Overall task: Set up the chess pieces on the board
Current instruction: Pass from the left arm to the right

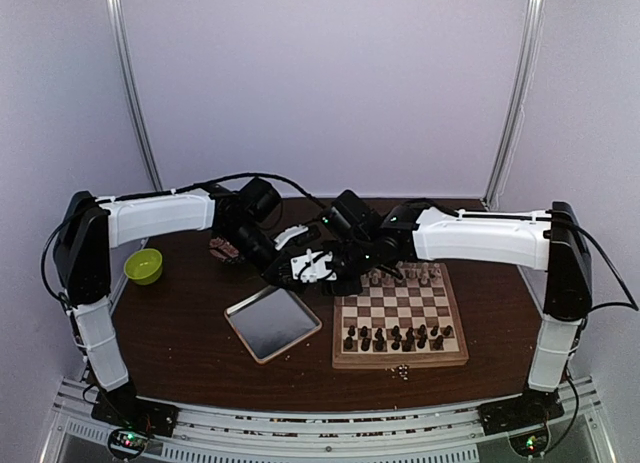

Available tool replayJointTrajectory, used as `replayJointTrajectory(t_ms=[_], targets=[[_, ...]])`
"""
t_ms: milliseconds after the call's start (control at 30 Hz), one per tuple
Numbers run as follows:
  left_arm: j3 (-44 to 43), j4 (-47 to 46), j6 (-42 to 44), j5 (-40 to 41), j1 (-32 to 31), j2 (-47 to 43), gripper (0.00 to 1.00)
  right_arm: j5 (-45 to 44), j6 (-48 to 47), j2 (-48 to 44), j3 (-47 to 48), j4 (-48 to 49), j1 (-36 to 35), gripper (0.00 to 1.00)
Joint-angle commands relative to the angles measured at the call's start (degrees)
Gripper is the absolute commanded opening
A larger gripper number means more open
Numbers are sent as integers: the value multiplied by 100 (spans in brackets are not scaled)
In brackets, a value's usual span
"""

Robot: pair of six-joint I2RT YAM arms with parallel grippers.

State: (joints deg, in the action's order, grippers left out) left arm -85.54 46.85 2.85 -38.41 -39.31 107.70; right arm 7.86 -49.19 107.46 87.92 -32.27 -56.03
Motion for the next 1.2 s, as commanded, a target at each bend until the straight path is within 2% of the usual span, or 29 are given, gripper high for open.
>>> replayJointTrajectory(t_ms=[0,467,700,933,1167], targets=[[-103,54,178,-340,46,89,11,-376,-158,126,268,239,-100,44],[-103,131,252,-515,43,157,11,-151,-372,328,314,85,-302,42],[-133,208,277,-545,45,190,11,-211,-506,420,326,-12,-377,34],[-190,215,258,-505,54,205,12,-345,-473,365,186,80,-422,22],[-130,253,267,16,63,-126,21,-263,-119,179,8,109,-332,16]])
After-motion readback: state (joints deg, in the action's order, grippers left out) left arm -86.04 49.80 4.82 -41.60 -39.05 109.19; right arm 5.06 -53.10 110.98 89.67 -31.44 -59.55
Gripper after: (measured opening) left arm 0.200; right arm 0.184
